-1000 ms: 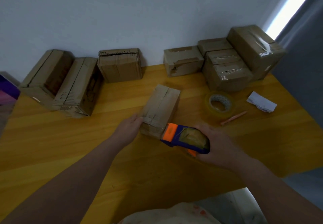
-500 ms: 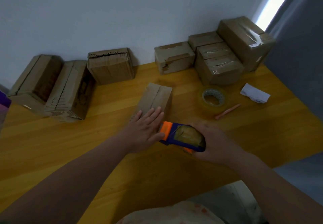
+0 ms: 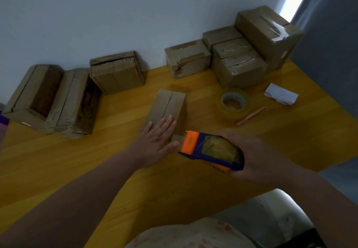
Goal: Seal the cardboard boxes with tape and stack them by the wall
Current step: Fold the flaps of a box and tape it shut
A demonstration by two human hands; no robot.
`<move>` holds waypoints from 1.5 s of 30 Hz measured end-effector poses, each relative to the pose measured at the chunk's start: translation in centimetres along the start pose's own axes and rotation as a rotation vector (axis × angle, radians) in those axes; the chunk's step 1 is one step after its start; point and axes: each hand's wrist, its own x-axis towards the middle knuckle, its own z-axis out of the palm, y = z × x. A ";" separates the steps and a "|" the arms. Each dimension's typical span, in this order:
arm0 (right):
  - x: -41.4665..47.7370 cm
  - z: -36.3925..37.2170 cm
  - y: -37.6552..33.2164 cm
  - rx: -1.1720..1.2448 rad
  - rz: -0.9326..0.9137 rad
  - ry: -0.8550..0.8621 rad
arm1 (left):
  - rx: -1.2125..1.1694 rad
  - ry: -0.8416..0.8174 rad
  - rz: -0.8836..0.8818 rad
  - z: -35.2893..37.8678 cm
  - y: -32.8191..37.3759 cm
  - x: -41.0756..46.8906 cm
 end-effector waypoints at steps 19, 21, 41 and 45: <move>8.4 -0.3 -4.4 -0.136 0.316 -0.335 | -0.352 -0.010 -0.016 -0.6 -0.1 0.1; 9.0 -0.5 -4.0 -0.094 0.363 -0.376 | -0.334 -0.015 -0.007 -0.6 -0.2 0.0; 8.1 -0.2 -2.8 -0.172 0.512 -0.401 | 0.270 -0.011 0.032 -1.4 -0.2 -0.2; 7.3 0.3 -2.1 -0.149 0.463 -0.087 | 0.268 0.136 -0.038 -1.3 -0.1 -0.4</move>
